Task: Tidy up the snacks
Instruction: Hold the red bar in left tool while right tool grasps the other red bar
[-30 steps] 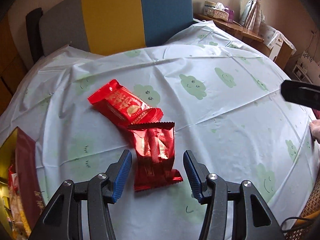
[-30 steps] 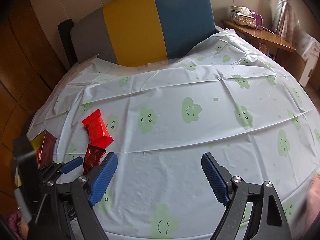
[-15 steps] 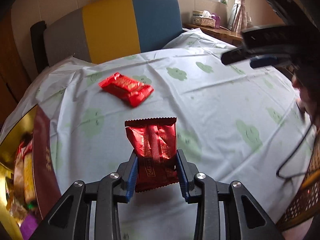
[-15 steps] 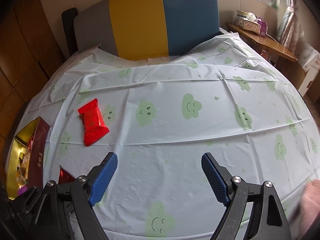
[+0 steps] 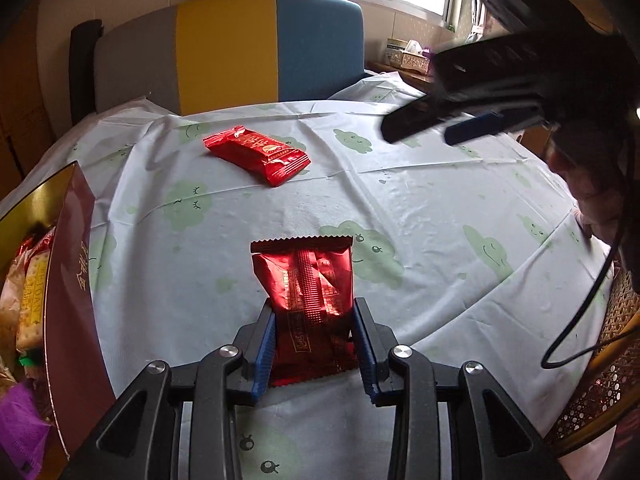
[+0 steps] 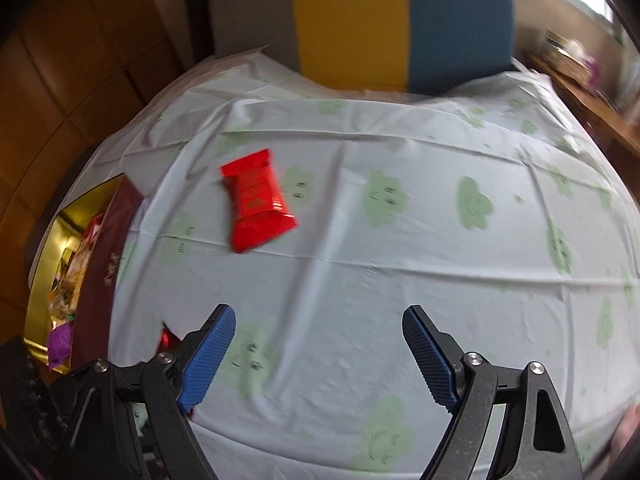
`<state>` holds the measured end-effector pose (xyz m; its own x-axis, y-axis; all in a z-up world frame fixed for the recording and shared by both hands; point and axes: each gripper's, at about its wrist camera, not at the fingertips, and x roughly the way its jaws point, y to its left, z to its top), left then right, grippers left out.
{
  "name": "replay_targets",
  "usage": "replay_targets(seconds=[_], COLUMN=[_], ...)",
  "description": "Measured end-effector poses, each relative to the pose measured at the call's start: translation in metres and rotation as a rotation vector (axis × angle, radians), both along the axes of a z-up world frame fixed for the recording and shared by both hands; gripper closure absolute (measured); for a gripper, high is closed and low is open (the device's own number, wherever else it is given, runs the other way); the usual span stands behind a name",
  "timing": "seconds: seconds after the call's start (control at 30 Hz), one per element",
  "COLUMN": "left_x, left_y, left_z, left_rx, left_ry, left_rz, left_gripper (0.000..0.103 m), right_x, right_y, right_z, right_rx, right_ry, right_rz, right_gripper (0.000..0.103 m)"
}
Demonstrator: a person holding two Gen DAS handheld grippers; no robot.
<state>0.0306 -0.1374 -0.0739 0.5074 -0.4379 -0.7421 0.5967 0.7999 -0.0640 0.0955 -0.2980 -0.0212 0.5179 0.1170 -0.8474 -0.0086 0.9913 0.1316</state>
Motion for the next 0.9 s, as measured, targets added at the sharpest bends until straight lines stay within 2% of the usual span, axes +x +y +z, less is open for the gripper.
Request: replay_targets(seconds=[0.23,0.4,0.53,0.57,0.6,0.63,0.67,0.8,0.9], left_x=[0.003,0.002,0.003,0.004,0.004,0.004,0.004,0.005,0.006], left_y=[0.007,0.009,0.011,0.011,0.012,0.012,0.012,0.013,0.013], left_z=[-0.002,-0.003,-0.003,-0.003,-0.003,-0.003,-0.003,-0.003,-0.004], left_rx=[-0.056,-0.076,-0.089,-0.093,-0.096,-0.097,-0.098,-0.099,-0.101], left_ry=[0.026,0.026,0.031,0.034,0.036,0.036,0.036,0.032,0.033], left_rz=[0.003,0.003,0.003,0.003,0.003,0.002,0.001,0.004,0.007], left_gripper=[0.066,0.066,0.066,0.066,0.066,0.066,0.066,0.066,0.066], right_x=[0.072,0.112,0.133,0.135,0.136,0.134,0.131,0.103,0.071], right_y=[0.044,0.057,0.062,0.064,0.065,0.066,0.067,0.063,0.046], right_z=[-0.015,-0.029,-0.045,-0.048,-0.052,-0.053,-0.05,-0.039,-0.031], right_rx=[-0.065,-0.138,-0.155,-0.165,-0.178,-0.173,-0.169,-0.176,-0.119], right_ry=[0.027,0.041,0.078,0.087,0.101,0.109,0.101,0.102,0.135], right_rz=[0.128,0.149,0.163,0.167,0.17,0.177,0.181,0.21,0.198], right_gripper=[0.017,0.017,0.018,0.02,0.047,0.057,0.062,0.063,0.063])
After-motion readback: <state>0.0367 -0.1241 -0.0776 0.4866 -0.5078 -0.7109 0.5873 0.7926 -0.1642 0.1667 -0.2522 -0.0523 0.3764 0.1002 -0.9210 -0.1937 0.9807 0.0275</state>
